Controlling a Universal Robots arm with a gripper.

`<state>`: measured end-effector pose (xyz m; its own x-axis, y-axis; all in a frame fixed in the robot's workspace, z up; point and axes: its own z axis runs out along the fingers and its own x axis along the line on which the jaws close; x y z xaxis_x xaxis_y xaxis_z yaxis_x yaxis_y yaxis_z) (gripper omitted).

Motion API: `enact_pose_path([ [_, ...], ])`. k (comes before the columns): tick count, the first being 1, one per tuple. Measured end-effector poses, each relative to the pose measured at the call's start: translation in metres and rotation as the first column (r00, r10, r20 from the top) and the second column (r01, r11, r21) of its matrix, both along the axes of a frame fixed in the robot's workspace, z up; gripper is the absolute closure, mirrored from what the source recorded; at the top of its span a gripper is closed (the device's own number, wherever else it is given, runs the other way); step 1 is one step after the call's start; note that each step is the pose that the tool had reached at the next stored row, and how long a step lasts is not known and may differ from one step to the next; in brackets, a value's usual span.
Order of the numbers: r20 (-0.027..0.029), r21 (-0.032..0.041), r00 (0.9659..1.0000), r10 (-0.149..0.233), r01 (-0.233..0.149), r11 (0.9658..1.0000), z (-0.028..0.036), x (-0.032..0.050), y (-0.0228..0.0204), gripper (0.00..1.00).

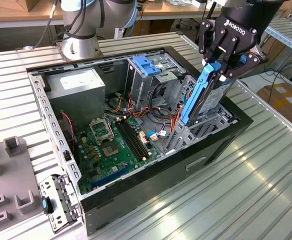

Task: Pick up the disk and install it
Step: 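Insert the disk into the insertion slot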

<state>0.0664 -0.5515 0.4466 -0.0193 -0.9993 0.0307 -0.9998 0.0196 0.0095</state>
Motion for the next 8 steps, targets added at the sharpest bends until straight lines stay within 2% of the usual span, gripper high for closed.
enact_pose_path([
  [4, -0.0004, 0.001, 1.0, -0.001, 0.001, 1.0, -0.0024, 0.0002, -0.0003, 0.63],
  [8, -0.0008, 0.0001, 1.0, -0.001, 0.001, 1.0, -0.0021, 0.0003, -0.0002, 0.63],
])
